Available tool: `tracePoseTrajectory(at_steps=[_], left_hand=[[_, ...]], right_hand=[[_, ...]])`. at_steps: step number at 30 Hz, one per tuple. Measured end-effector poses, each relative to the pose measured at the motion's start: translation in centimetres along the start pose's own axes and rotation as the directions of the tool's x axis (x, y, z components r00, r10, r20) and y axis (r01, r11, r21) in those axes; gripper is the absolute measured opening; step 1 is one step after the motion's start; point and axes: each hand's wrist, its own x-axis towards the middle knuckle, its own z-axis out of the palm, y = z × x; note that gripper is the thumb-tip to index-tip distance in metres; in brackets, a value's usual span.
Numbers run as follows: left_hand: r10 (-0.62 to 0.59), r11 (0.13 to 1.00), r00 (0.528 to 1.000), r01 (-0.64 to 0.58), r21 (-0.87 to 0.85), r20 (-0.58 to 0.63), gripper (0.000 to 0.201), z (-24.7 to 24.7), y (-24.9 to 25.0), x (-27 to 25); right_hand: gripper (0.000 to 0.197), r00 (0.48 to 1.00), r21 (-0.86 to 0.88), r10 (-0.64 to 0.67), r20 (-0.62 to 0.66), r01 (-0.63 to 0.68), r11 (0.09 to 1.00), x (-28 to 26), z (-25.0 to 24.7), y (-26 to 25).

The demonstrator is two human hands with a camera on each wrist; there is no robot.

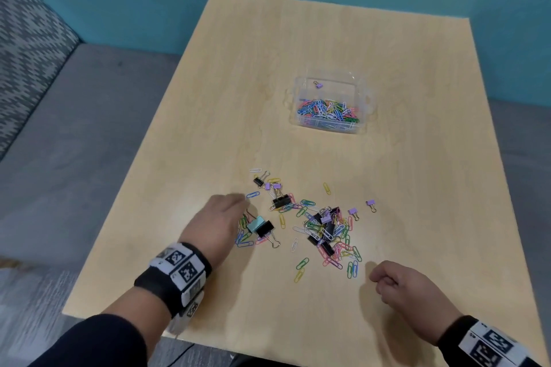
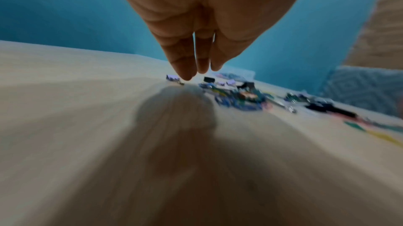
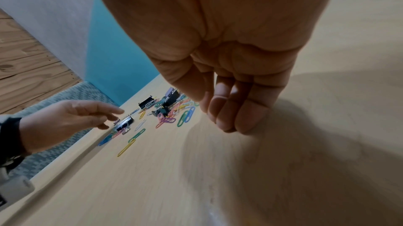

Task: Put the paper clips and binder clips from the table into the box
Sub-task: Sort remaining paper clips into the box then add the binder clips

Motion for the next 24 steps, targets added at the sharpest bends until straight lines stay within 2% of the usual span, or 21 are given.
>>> tracePoseTrajectory(at_steps=[2, 6, 10, 14, 17, 21, 24], left_hand=[[0.053, 0.998, 0.998, -0.055, 0.044, 0.037, 0.046, 0.6, 0.1, -1.2], [-0.045, 0.996, 0.997, 0.039, 0.085, 0.060, 0.043, 0.4, -0.2, -2.9], [-0.034, 0.996, 0.998, 0.029, 0.083, 0.060, 0.053, 0.3, 0.3, -3.6], [-0.040, 0.996, 0.998, 0.035, 0.087, 0.052, 0.047, 0.6, 0.6, -4.0], [-0.053, 0.994, 0.997, 0.047, 0.097, 0.063, 0.060, 0.7, 0.6, -3.8], [-0.047, 0.991, 0.995, 0.035, 0.129, 0.084, 0.056, 0.7, 0.5, -3.6], [-0.043, 0.990, 0.993, 0.028, 0.142, 0.106, 0.063, 0.7, 0.3, -3.8]], right_hand=[[0.022, 1.000, 0.002, 0.000, 0.003, 0.000, 1.000, -0.1, 0.1, 0.1], [0.023, 1.000, -0.002, 0.003, -0.006, -0.003, 1.000, -0.1, 0.1, 0.4], [0.023, 1.000, -0.014, -0.003, 0.001, 0.003, 1.000, 0.0, 0.2, 0.2], [0.022, 1.000, -0.020, 0.000, 0.000, 0.000, 1.000, 0.0, 0.2, 0.3], [0.023, 1.000, -0.025, -0.008, -0.006, 0.008, 1.000, -0.1, 0.3, 0.2], [0.023, 1.000, -0.015, -0.009, -0.009, 0.009, 1.000, -0.1, 0.3, 0.3], [0.023, 1.000, -0.028, -0.021, -0.006, 0.021, 0.999, -0.1, 0.3, 0.4]])
